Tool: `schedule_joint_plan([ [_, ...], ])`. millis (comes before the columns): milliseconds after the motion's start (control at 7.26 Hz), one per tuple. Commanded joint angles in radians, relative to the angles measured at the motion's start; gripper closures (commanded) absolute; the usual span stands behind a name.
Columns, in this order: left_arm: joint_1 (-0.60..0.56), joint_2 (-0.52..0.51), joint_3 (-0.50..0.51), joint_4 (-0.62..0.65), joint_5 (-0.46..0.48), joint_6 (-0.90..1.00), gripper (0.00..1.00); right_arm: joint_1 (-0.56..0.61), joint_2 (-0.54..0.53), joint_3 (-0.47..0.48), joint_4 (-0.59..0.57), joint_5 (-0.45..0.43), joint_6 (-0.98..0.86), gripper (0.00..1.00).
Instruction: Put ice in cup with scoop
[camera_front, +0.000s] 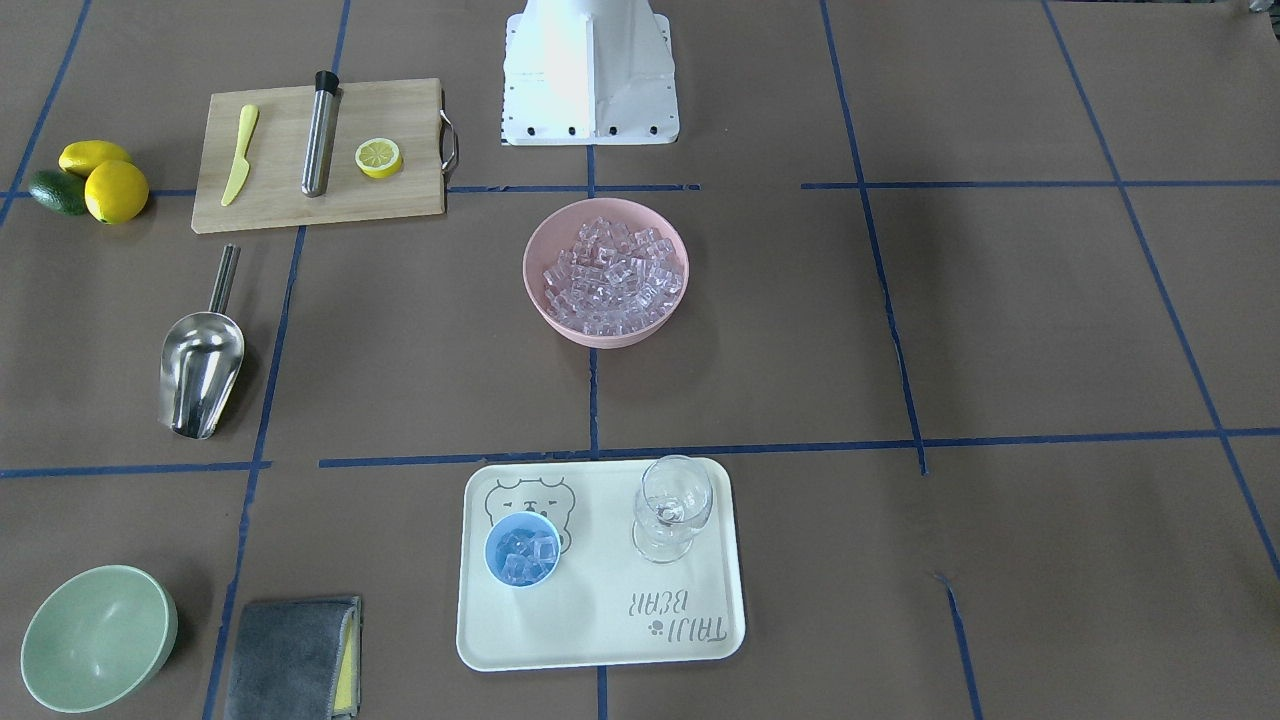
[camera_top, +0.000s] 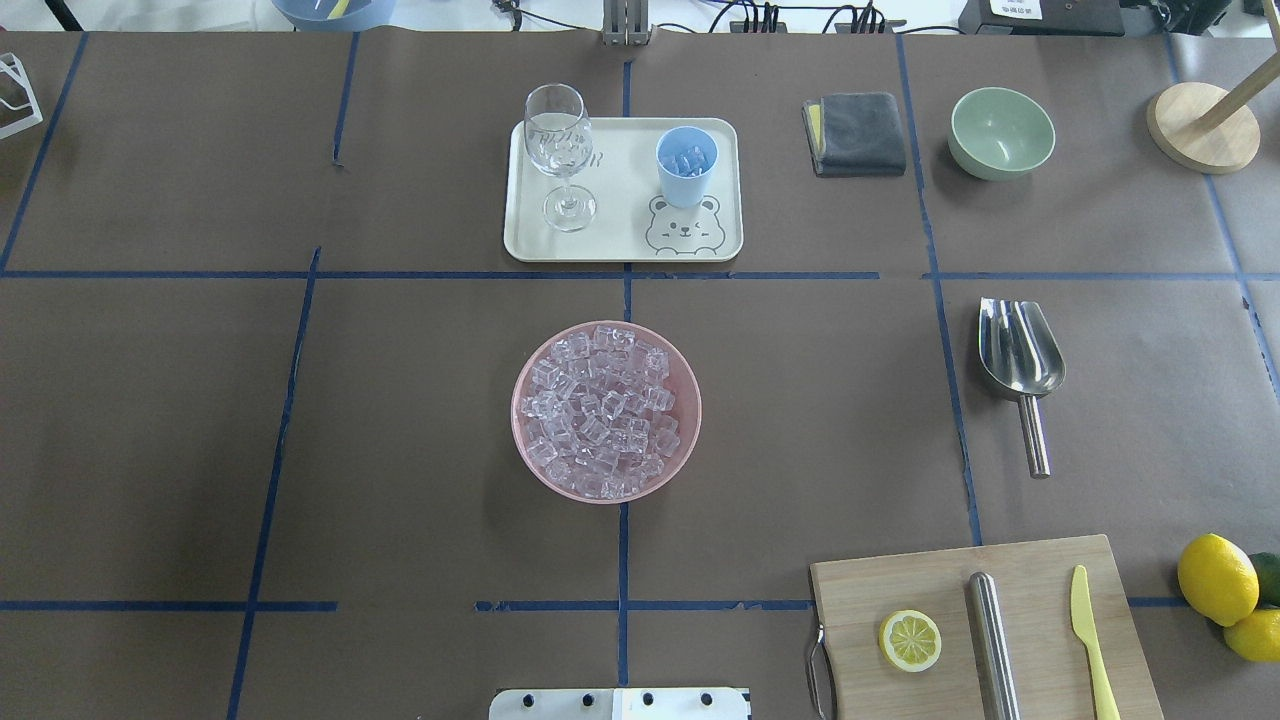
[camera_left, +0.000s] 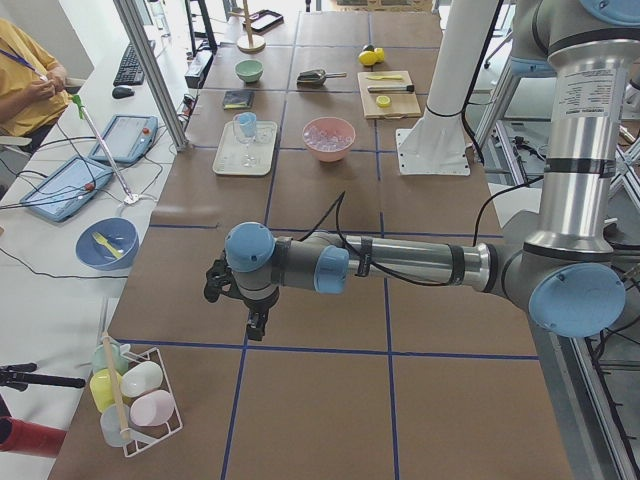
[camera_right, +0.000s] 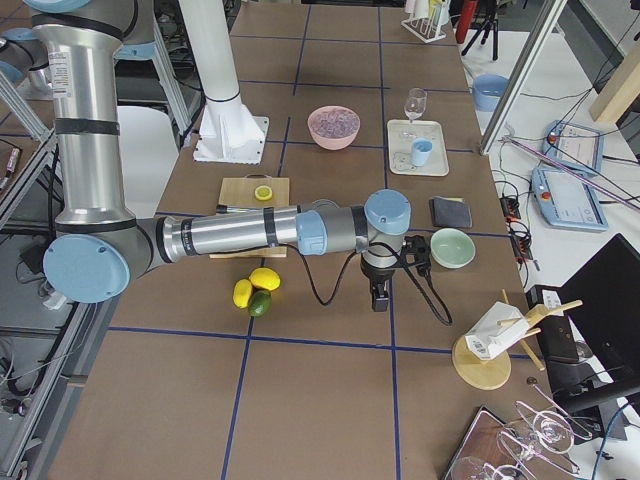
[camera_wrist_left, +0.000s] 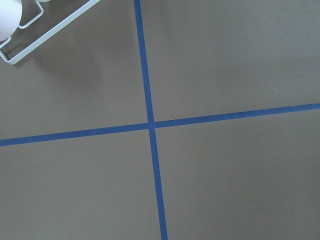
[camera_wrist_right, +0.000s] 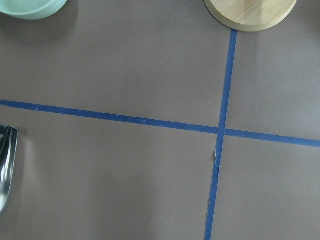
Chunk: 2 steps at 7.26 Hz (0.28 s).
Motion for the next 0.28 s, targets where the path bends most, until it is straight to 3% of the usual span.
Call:
schedule_joint_plan([
  [0, 0.0, 0.0, -0.001, 0.0, 0.001, -0.001, 0.0, 0.0, 0.0, -0.001, 0.0, 0.0, 0.0, 0.0],
  [138, 0.002, -0.003, -0.002, 0.0, 0.001, -0.001, 0.0, 0.0, 0.0, -0.001, 0.0, 0.0, 0.0, 0.0],
])
